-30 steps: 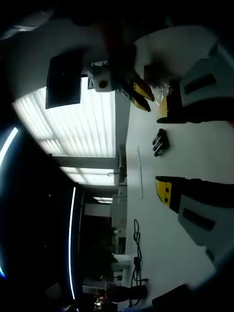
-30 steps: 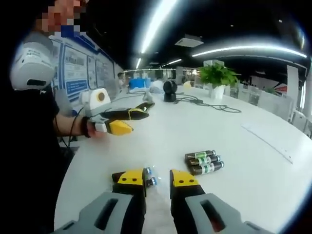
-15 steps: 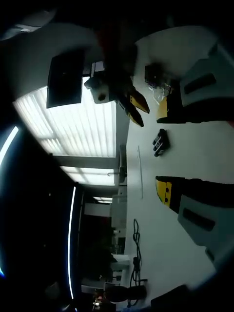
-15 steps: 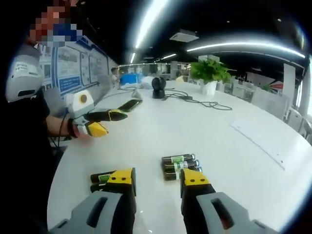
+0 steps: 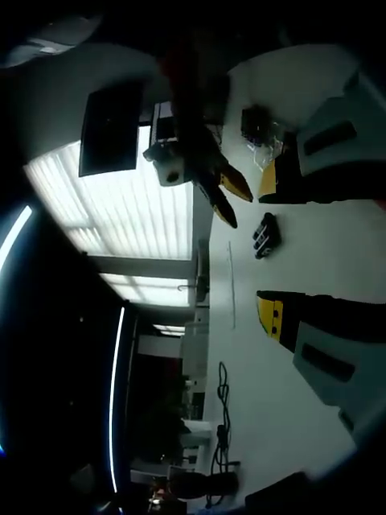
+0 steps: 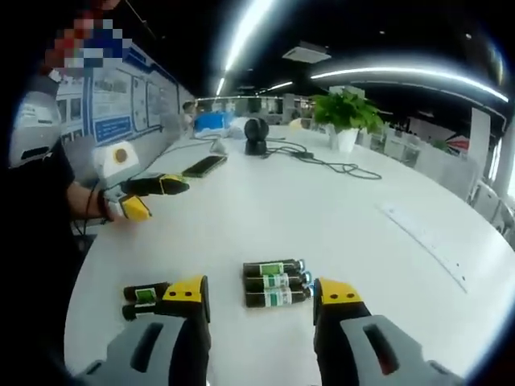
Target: Grip medicine bottles put into box
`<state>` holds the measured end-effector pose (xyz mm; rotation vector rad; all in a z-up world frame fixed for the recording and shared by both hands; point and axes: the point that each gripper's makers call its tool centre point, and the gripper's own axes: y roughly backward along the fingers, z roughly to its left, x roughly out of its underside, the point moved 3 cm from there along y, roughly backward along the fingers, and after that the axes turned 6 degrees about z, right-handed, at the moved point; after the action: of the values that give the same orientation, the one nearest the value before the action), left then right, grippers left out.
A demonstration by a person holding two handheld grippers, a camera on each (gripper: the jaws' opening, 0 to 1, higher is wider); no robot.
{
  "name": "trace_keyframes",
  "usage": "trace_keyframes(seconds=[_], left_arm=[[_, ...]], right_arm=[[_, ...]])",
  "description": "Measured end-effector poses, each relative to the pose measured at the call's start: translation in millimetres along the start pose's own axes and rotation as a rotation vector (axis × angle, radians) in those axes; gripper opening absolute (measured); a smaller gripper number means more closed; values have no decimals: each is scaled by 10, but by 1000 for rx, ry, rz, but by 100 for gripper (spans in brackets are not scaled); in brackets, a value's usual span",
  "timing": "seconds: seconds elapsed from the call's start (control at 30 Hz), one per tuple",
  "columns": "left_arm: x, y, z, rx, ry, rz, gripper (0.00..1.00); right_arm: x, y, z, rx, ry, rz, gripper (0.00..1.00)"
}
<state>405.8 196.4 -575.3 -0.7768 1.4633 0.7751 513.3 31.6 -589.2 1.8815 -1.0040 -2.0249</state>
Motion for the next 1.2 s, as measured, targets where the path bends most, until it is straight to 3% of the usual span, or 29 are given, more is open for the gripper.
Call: trace_keyframes(seconds=[0.6, 0.97, 1.2], left_arm=[[-11, 4, 5, -2, 8, 1, 36], [-10, -4, 15, -3, 13, 3, 36], [-5, -12, 20, -4, 13, 5, 36]], right_arm=[[179, -269, -59, -42, 77, 117, 52], [191, -333, -86, -57, 70, 117, 50], [245, -377, -109, -51, 57, 129, 43]])
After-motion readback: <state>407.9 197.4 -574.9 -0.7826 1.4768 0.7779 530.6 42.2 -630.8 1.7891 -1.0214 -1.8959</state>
